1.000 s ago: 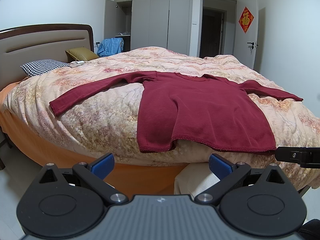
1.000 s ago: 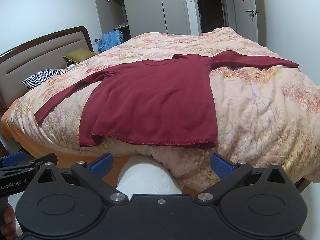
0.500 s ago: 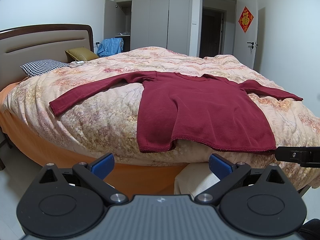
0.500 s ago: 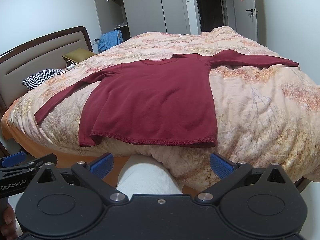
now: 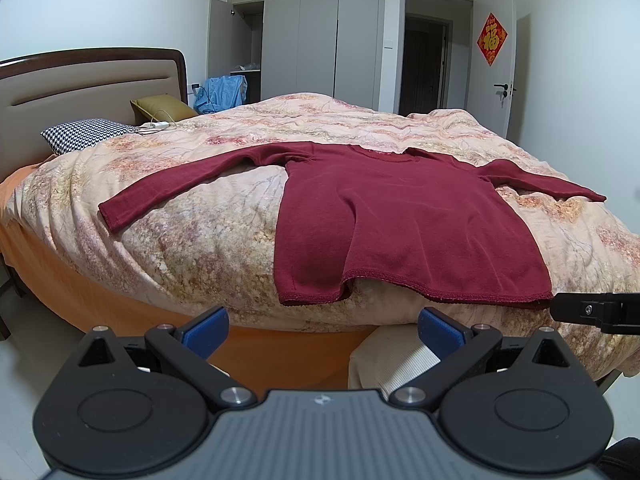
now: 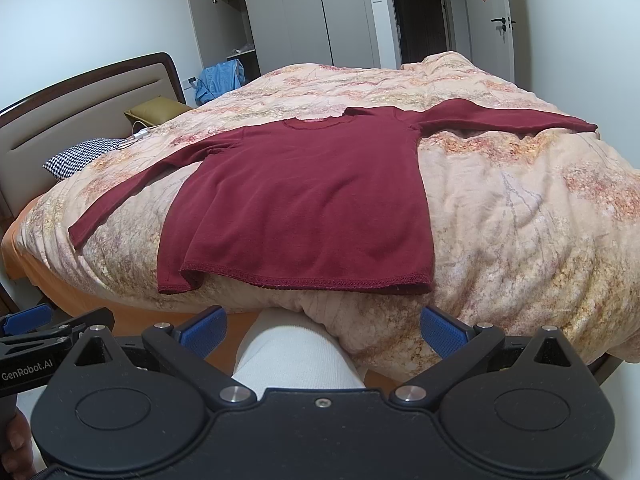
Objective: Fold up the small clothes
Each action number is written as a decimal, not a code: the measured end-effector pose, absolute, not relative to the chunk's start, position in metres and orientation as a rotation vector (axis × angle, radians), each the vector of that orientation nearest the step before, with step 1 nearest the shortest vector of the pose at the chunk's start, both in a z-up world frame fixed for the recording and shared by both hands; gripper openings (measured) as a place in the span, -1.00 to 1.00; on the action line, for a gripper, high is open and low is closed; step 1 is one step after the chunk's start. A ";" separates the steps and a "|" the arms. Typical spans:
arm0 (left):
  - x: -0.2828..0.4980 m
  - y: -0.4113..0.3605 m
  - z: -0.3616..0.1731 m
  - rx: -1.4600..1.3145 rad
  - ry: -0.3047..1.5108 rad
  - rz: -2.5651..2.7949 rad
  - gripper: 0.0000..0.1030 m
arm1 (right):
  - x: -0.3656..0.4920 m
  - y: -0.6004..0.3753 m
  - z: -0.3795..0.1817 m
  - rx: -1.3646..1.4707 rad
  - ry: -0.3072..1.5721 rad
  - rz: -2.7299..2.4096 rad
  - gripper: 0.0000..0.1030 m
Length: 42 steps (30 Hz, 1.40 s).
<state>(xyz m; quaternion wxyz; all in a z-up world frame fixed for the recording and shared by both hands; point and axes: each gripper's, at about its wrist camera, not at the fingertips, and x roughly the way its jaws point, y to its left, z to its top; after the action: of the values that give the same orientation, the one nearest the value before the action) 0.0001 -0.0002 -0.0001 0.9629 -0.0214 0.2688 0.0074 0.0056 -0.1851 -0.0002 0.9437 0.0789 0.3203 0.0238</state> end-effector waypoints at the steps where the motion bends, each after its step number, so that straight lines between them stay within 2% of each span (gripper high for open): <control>1: 0.000 0.000 0.000 -0.043 0.544 0.015 1.00 | 0.006 -0.185 0.000 0.161 0.653 0.048 0.99; 21: 0.001 0.000 -0.001 -0.045 0.550 0.013 1.00 | 0.009 -0.181 0.002 0.173 0.665 0.055 0.99; 29: 0.013 -0.005 -0.006 -0.001 0.639 0.010 1.00 | 0.026 -0.223 -0.009 0.415 0.751 0.100 0.99; 37: 0.031 -0.030 0.004 0.104 0.658 -0.044 1.00 | 0.045 -0.256 -0.003 0.400 0.661 0.028 0.99; 42: 0.050 -0.036 0.020 0.092 0.636 -0.033 1.00 | 0.061 -0.280 -0.002 0.346 0.533 -0.003 0.99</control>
<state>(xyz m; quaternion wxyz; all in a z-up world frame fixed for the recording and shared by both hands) 0.0505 -0.0358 0.0198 0.9486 0.0454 0.3126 -0.0164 0.0610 -0.2804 -0.0017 0.9499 0.1703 0.2622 -0.0016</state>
